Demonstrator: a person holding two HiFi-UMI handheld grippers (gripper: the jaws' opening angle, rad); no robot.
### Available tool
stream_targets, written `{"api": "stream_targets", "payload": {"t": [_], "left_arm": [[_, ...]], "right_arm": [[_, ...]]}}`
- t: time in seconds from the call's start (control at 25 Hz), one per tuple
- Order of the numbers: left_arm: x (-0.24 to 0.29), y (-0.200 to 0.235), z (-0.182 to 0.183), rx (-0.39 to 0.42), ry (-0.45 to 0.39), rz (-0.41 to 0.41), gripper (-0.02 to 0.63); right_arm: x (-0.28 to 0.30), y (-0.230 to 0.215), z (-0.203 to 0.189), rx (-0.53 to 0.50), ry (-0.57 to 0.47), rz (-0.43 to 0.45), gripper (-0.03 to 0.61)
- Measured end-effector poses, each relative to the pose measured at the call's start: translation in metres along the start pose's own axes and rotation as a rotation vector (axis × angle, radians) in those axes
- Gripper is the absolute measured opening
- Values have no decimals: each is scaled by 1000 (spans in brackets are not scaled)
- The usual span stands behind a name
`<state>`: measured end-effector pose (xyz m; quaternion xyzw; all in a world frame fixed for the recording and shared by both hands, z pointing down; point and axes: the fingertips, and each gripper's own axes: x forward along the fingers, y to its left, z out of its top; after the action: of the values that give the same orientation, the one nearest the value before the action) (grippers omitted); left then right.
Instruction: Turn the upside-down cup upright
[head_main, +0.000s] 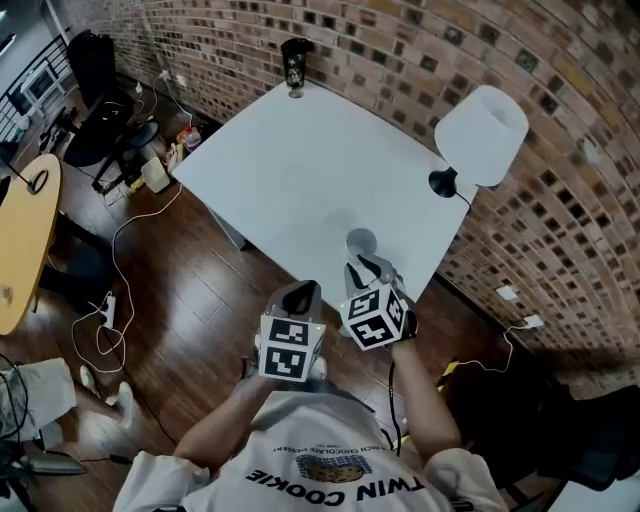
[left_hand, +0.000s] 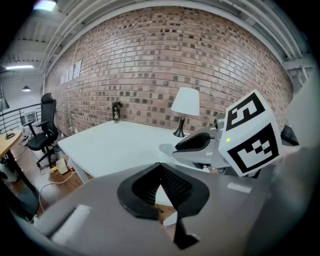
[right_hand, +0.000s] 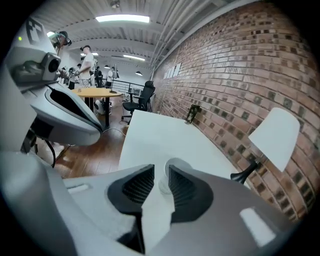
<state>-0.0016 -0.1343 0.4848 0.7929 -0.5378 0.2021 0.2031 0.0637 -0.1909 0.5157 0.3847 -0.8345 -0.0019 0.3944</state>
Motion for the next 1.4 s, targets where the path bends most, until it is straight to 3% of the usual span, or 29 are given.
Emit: {"api": "stream_targets", "payload": {"t": [0.4,0.68,0.8,1.2,1.4], "left_arm": [[38,31,16,7,15,-75,3],[60,40,23,16,27,-135,3],[67,39,27,24,30,-158,3],[77,28,26,48,51,-212,3],[77,25,26,53,53,-217,3]], "right_arm": [[53,1,-13,-46,178,76,77],[57,-3,-10,81,185,111,23],[53,-9,-3,257,107,129,23],[46,-32,-13,1066,-182,301,23],[47,-38,-32,1337,-291,350,23]]}}
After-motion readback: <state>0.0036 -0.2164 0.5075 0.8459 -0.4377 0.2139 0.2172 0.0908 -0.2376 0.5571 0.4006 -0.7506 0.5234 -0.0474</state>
